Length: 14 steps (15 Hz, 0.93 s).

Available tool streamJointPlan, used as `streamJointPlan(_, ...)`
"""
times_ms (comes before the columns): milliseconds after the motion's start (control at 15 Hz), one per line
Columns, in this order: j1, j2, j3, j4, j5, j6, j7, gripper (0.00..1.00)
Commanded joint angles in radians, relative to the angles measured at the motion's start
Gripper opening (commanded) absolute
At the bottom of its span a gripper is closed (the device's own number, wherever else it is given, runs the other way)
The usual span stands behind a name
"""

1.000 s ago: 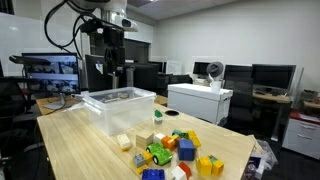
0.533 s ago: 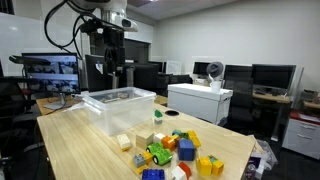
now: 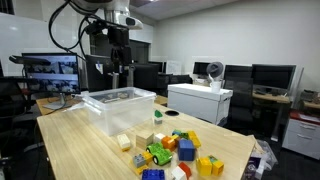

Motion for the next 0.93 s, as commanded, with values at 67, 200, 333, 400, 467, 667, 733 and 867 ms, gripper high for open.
streamJointPlan(67,-0.043,0.060,-0.019,0.018,-0.016,0.108,-0.002,1.00)
streamJointPlan(200,-0.061,0.079,-0.030,0.009,-0.032,0.133,0.002,1.00)
streamJointPlan(333,-0.077,0.095,-0.039,-0.004,-0.052,0.129,0.001,1.00)
streamJointPlan(400,-0.086,0.105,-0.046,-0.021,-0.071,0.153,-0.006,1.00)
streamJointPlan(467,-0.094,0.120,-0.051,-0.025,-0.088,0.157,-0.004,1.00)
streamJointPlan(667,-0.117,0.175,-0.070,-0.037,-0.143,0.214,0.002,1.00)
streamJointPlan(733,-0.124,0.198,-0.077,-0.036,-0.155,0.237,0.007,1.00)
streamJointPlan(867,-0.134,0.246,-0.087,-0.034,-0.158,0.271,0.005,1.00)
